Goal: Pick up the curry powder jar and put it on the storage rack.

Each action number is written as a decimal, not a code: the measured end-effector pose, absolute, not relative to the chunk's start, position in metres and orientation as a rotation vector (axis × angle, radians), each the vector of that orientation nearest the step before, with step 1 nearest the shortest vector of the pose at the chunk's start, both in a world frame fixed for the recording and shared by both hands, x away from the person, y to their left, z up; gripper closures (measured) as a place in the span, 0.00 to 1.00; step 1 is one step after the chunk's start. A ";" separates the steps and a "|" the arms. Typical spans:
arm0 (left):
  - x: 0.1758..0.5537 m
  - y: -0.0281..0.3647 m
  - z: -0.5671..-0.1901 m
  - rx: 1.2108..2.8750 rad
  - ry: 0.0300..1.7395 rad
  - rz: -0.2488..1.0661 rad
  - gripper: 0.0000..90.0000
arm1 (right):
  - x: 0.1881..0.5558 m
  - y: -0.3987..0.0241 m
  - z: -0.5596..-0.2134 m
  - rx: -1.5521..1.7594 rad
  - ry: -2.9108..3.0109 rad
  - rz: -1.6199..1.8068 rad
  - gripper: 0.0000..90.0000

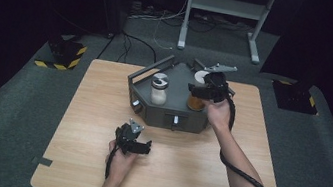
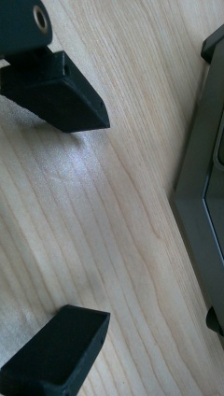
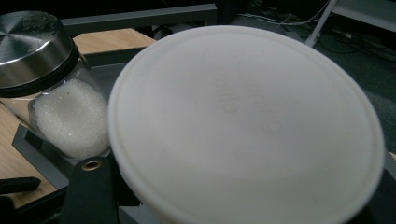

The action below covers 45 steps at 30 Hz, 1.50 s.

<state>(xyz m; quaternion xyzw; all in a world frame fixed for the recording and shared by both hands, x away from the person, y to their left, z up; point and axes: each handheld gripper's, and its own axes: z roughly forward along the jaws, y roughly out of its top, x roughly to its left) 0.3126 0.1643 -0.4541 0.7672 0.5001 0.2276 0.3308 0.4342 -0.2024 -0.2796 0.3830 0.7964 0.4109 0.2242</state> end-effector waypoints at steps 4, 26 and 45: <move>0.313 0.164 -0.454 2.006 1.308 0.595 0.08 | 0.432 -0.204 -0.282 1.055 2.192 1.142 0.38; 0.313 0.164 -0.454 2.006 1.307 0.595 0.08 | 0.432 -0.207 -0.282 1.050 2.205 1.144 0.38; 0.313 0.164 -0.454 2.010 1.306 0.596 0.08 | 0.434 -0.210 -0.281 1.057 2.219 1.150 0.16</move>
